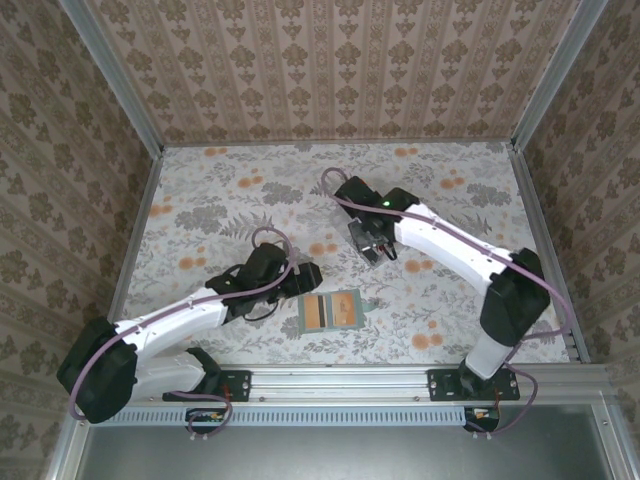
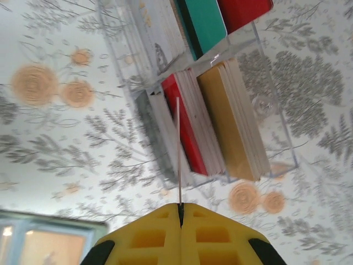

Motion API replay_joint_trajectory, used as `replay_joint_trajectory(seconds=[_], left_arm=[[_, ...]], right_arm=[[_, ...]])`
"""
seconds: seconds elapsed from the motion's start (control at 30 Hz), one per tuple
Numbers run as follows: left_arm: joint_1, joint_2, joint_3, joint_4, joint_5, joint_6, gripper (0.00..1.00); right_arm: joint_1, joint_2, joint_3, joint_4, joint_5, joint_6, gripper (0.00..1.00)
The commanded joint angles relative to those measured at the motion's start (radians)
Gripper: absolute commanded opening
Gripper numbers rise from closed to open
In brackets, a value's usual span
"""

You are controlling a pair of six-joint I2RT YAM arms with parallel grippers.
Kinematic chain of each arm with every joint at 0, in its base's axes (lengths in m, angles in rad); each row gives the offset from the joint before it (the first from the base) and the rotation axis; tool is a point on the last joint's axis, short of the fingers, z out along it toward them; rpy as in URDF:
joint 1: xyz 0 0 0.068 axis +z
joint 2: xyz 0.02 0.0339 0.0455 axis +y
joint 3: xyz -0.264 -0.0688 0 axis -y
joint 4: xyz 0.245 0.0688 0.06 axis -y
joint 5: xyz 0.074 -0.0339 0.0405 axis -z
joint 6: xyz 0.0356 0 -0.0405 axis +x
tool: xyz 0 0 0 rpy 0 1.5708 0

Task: Put the credit cards into the card holder
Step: Pick up the credit card from the storage box.

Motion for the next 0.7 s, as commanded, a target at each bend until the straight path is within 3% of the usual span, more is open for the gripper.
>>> replay_joint_trajectory(seconds=[0.0,0.23,0.53,0.67], left_arm=[[0.022,-0.018,0.023,0.04,0.045,-0.013,0.91],[0.08,-0.02,-0.009,0.238,0.184,-0.097,0.88],[0.098,0.009,0.013,0.337,0.239,-0.153,0.84],[0.097,0.041,0.019,0.406,0.269,-0.177,0.76]], right_arm=[[-0.026,-0.107,-0.086,0.079,-0.231,0.106,0.0],[-0.073,-0.306,-0.349,0.45,-0.597,0.348,0.0],[-0.079,-0.343,-0.5,0.664,-0.756,0.515,0.02],[-0.078,-0.34,-0.537,0.732,-0.791,0.558,0.02]])
